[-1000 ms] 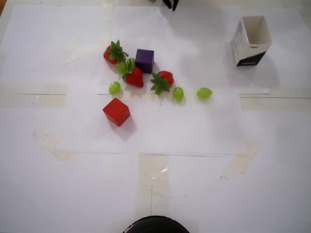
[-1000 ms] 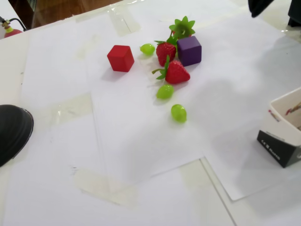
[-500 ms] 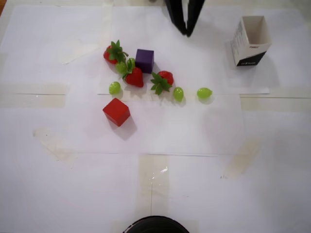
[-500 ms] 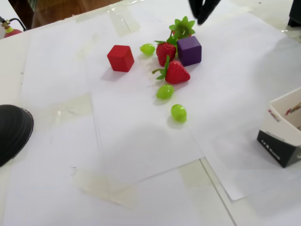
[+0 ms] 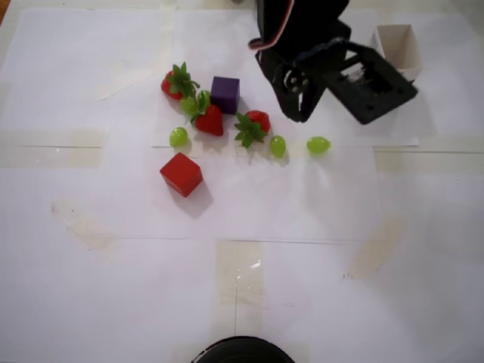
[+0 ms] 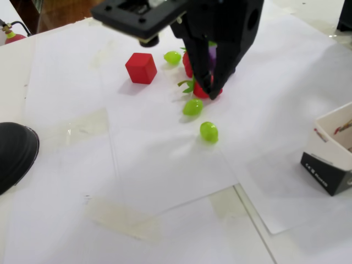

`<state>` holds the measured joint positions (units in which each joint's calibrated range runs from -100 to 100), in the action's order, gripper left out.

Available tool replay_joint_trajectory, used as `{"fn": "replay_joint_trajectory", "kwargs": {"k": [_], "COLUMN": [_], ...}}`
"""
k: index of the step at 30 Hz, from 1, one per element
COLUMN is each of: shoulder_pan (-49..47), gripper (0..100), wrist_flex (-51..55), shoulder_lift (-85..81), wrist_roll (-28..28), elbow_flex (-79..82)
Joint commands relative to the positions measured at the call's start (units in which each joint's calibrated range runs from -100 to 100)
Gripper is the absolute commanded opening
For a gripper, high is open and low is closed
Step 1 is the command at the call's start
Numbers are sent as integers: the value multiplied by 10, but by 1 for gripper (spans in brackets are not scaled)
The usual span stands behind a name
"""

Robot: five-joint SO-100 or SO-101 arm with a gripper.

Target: Pick up the grapes and place them in the box.

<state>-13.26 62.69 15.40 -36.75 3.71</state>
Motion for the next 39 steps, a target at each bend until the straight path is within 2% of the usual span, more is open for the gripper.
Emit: {"fn": "replay_joint_trajectory", "kwargs": {"k": [1, 7, 13, 17, 31, 39], "shoulder_pan": [-26, -56, -58, -52, -49, -60], "gripper": [13, 22, 26, 26, 14, 13], "wrist_flex": [-11, -33, -66, -84, -77, -114], "shoulder_lift": [-6, 14, 45, 58, 63, 54], "wrist_roll": [5, 2, -2, 0, -29, -33], "elbow_flex": [-45, -43, -34, -33, -5, 34]}}
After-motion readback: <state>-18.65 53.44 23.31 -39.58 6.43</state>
